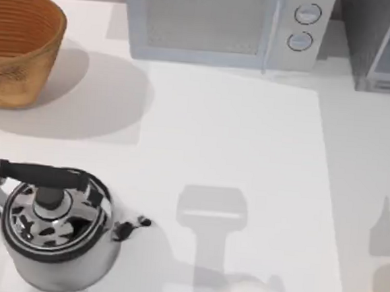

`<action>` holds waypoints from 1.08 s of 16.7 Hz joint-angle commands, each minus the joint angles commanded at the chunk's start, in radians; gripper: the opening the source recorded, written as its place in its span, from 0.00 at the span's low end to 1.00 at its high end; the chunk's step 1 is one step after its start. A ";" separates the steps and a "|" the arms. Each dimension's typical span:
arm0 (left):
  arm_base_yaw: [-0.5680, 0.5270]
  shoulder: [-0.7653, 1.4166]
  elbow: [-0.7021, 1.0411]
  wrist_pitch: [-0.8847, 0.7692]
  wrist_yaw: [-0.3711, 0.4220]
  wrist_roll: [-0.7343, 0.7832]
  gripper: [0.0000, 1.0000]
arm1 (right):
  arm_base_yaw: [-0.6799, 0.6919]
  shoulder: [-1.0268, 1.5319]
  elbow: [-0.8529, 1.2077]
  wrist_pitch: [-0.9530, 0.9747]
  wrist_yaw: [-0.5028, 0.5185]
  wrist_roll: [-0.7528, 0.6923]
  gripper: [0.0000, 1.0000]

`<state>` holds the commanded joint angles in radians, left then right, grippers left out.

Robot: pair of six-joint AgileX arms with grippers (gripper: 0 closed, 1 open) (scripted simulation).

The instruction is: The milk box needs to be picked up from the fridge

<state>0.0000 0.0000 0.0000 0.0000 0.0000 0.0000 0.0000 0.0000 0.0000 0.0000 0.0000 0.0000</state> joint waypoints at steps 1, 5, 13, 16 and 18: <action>0.000 0.000 0.000 0.000 0.000 0.000 1.00 | 0.000 0.000 0.000 0.000 0.000 0.000 1.00; 0.000 0.000 0.000 0.000 0.000 0.000 1.00 | -0.032 0.057 0.009 0.057 -0.030 0.002 1.00; 0.000 0.000 0.000 0.000 0.000 0.000 1.00 | -0.213 0.640 0.072 0.597 -0.204 0.008 1.00; 0.000 0.000 0.000 0.000 0.000 0.000 1.00 | -0.276 0.938 0.095 0.848 -0.266 0.011 1.00; 0.000 0.000 0.000 0.000 0.000 0.000 1.00 | -0.319 1.120 0.111 0.996 -0.308 0.012 1.00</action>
<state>0.0000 0.0000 0.0000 0.0000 0.0000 0.0000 -0.3190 1.1203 0.1106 0.9963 -0.3079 0.0119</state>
